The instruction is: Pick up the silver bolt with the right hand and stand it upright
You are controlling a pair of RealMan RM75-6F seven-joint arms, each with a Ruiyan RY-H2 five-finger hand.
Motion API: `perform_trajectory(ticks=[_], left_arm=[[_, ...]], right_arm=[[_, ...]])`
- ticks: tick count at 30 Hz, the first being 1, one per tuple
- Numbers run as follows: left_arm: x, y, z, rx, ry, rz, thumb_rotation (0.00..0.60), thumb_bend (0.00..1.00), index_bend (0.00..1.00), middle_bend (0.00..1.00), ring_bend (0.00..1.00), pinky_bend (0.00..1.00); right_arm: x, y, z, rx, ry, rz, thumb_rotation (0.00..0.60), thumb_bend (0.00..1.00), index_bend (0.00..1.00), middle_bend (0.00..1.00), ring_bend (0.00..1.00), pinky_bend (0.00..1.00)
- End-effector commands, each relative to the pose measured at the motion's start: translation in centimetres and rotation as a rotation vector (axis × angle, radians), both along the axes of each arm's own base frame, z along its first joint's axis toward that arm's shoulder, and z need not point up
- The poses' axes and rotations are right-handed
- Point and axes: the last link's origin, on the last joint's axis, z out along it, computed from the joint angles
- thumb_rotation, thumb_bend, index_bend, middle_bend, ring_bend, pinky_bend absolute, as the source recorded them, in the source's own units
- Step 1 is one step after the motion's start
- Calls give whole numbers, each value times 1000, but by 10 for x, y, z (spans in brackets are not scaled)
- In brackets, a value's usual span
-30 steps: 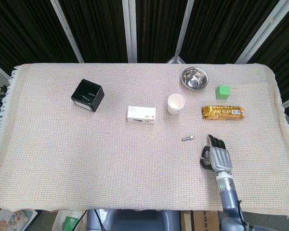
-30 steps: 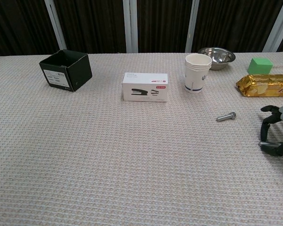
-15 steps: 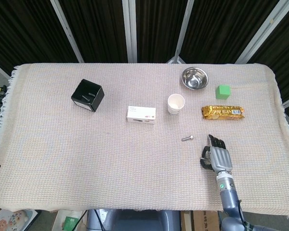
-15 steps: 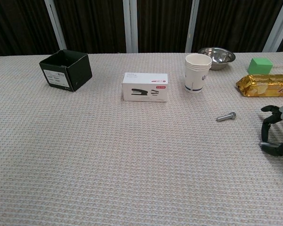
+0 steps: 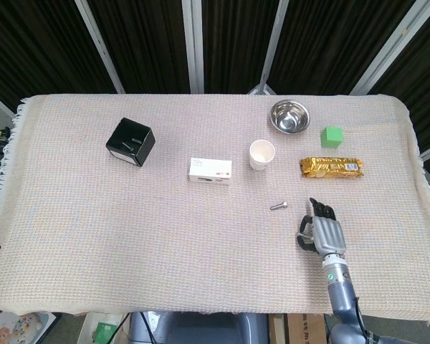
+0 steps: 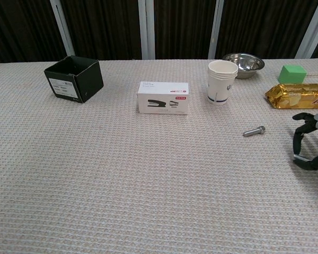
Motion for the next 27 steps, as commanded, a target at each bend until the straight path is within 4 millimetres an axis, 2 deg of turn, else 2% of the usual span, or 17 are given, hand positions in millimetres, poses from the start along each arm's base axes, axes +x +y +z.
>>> perform_trajectory(ticks=[1, 15, 27], left_arm=[[0, 0, 0, 0, 0, 0, 600, 43, 162, 93, 10, 9], [1, 0, 0, -1, 1, -2, 600, 44, 162, 92, 10, 9], [1, 0, -1, -2, 3, 0, 600, 44, 162, 92, 10, 9]], right_arm=[[1, 0, 2, -7, -9, 0, 600, 343, 604, 0, 13, 0], [0, -3, 22, -30, -100, -44, 600, 343, 607, 0, 12, 0], [-5, -4, 29, -27, -115, -68, 600, 343, 607, 0, 13, 0]])
